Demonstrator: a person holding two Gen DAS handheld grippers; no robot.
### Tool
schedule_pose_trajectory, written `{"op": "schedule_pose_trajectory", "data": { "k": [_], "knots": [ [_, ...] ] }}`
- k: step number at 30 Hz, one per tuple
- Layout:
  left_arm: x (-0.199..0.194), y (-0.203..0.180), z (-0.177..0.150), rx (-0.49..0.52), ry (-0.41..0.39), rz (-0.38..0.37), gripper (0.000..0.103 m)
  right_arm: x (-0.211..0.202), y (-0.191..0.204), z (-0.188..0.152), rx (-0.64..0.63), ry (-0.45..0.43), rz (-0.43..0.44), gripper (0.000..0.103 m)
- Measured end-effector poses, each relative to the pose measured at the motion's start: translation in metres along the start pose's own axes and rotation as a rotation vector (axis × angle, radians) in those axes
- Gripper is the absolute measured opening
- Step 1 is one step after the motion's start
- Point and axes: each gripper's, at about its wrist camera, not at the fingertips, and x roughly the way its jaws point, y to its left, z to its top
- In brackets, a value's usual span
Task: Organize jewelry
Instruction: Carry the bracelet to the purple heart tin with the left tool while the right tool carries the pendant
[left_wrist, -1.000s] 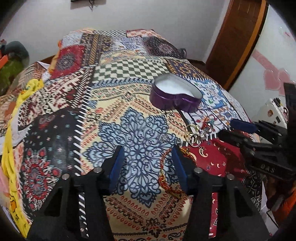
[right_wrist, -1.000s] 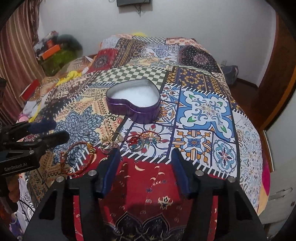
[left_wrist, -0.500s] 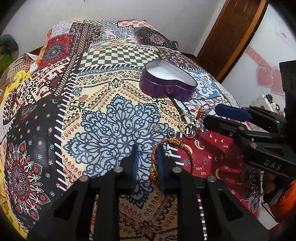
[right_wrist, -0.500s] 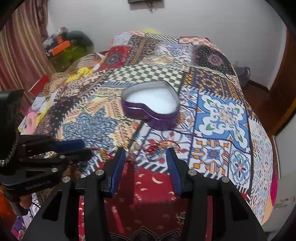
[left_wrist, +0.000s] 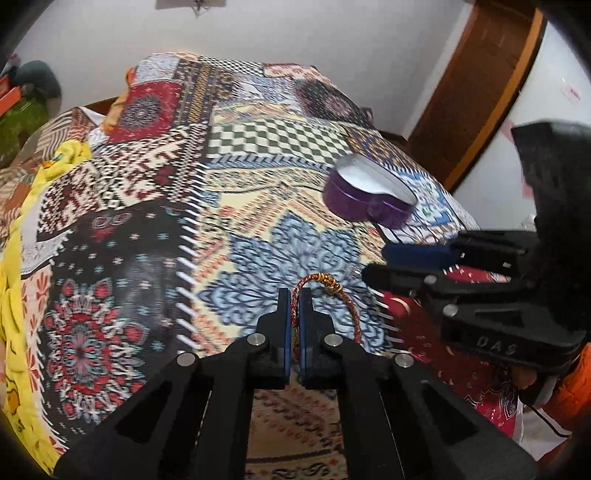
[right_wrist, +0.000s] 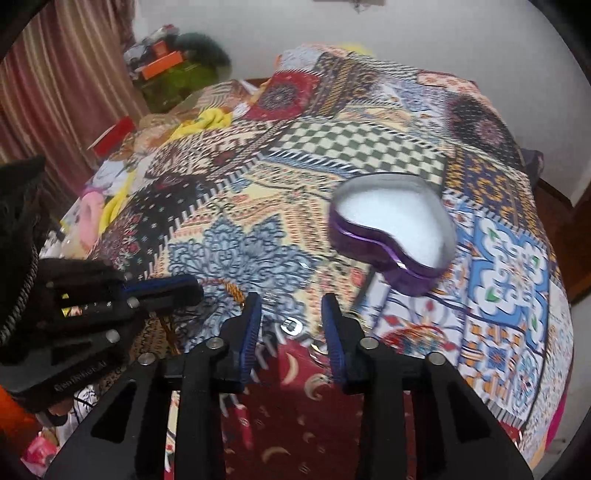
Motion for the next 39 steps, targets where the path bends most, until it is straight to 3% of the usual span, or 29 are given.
{"op": "schedule_pose_trajectory", "data": {
  "k": [10,16,39],
  "knots": [
    [-0.006,0.011,0.000,-0.031,-0.037,0.010,0.002,0.018,0.014,0.006,-0.035,0.052,-0.021,0.010],
    [-0.016,0.003,0.007,-0.013,-0.064,0.002,0.002,0.009,0.013,0.005,-0.026,0.026,-0.025,0.009],
    [-0.037,-0.052,0.067,0.065,-0.209,-0.013,0.002,-0.078,-0.042,0.023,0.090,-0.233,-0.103,0.009]
  ]
}}
